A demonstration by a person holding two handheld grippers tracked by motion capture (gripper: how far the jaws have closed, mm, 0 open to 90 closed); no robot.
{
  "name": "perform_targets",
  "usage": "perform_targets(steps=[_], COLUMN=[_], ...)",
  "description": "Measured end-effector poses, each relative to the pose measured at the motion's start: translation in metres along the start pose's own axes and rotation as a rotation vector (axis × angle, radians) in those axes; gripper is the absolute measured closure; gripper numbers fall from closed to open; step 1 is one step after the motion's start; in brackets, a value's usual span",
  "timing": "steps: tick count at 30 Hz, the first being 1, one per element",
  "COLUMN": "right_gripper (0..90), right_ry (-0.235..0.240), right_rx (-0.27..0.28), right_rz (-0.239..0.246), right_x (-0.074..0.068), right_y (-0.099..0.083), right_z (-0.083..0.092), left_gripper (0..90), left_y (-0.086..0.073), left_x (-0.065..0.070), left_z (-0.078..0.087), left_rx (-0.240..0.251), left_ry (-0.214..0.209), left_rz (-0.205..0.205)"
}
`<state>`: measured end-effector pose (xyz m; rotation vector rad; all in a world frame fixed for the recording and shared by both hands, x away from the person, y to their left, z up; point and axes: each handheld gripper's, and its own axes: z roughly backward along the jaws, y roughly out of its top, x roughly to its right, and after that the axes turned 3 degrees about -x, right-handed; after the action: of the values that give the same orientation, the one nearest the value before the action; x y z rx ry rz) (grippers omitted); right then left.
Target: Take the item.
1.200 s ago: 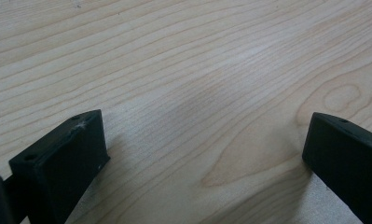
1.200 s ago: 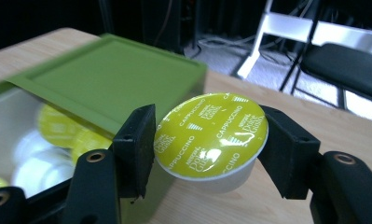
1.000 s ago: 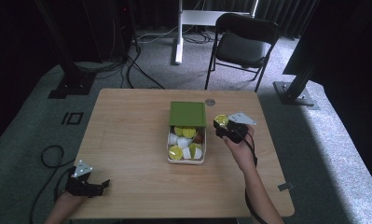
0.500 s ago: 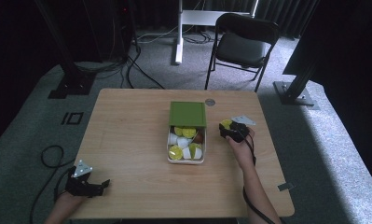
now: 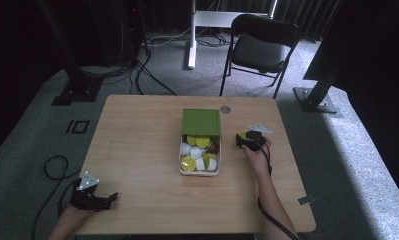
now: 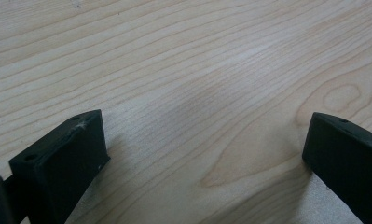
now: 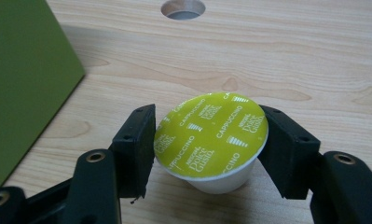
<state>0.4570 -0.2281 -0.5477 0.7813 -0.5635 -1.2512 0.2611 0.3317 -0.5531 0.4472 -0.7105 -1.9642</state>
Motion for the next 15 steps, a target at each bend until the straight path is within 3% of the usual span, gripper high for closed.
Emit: perform_targets(steps=[9,15], right_gripper=[39.0,23.3], right_ry=[0.003,0.006], right_rx=[-0.003,-0.022], right_rz=[-0.017,-0.004], right_x=[0.0012,0.0005], right_y=[0.0006,0.0013], right_z=[-0.0002,0.0038], left_gripper=[0.5,0.5], left_y=[0.0,0.0], left_x=[0.0,0.0], left_z=[0.0,0.0], left_rx=[0.0,0.0], left_ry=[0.0,0.0], left_rz=[0.0,0.0])
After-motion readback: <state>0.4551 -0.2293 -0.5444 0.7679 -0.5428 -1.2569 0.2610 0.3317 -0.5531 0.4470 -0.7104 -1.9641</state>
